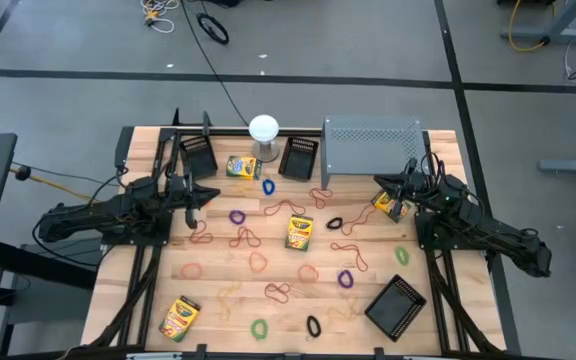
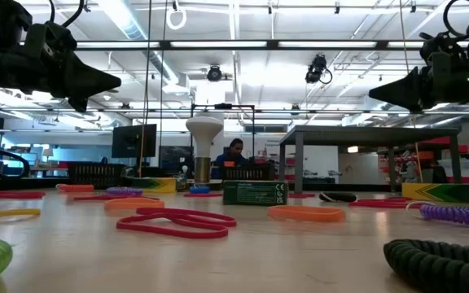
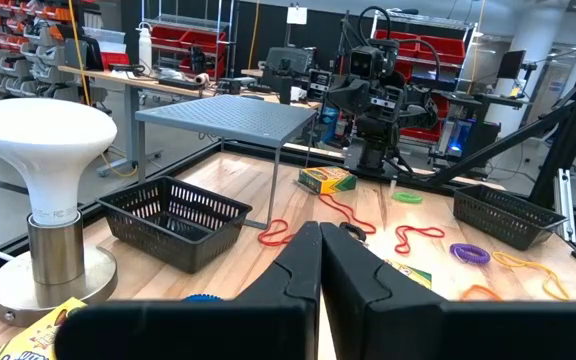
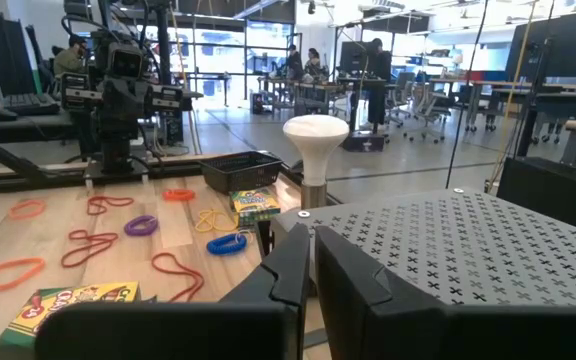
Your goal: Pick & Place Office Desk Supplies
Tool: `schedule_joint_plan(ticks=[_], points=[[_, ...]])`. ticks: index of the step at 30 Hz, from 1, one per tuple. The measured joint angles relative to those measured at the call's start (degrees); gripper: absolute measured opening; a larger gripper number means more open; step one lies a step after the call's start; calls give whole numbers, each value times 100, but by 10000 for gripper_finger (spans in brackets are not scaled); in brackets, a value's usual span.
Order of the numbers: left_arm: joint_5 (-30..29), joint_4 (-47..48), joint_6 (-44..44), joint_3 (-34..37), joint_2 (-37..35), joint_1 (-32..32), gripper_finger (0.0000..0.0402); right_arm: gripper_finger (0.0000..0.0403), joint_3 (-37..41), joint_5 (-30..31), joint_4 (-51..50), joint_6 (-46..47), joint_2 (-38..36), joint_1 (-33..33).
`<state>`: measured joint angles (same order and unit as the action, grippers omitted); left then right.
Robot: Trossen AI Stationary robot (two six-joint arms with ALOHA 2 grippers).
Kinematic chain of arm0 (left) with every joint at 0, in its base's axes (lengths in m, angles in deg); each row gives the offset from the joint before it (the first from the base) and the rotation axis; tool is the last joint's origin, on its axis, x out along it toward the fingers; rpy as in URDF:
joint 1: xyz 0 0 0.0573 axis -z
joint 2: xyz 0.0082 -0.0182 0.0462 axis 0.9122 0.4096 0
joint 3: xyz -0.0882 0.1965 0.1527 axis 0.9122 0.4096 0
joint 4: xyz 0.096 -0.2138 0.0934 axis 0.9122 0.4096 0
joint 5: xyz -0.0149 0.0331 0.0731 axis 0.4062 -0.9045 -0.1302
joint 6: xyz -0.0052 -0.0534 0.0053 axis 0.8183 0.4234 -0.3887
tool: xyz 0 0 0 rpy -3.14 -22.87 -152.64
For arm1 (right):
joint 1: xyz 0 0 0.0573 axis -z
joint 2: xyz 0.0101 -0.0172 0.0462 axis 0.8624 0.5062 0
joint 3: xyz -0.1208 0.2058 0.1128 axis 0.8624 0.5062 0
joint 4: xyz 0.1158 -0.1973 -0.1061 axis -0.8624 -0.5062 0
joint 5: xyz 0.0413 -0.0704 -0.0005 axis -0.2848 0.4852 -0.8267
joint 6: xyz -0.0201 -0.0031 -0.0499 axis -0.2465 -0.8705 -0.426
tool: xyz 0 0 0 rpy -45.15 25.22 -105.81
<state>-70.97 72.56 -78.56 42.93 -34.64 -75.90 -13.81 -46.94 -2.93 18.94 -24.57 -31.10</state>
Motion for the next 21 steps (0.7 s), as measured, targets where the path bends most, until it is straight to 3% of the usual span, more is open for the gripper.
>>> schedule_joint_plan(ticks=[7, 16, 19, 21], points=[[0, 0, 2, 0, -2, 0, 8, 32, 0, 5, 2, -88, 0, -2], [0, 0, 0, 0, -2, 2, 8, 32, 0, 262, 37, -1484, -2, 0], [2, 0, 0, 0, -2, 0, 8, 32, 0, 230, 46, -1399, -2, -2], [1, 0, 2, 0, -1, 0, 8, 32, 0, -5, 44, -576, -2, -2]])
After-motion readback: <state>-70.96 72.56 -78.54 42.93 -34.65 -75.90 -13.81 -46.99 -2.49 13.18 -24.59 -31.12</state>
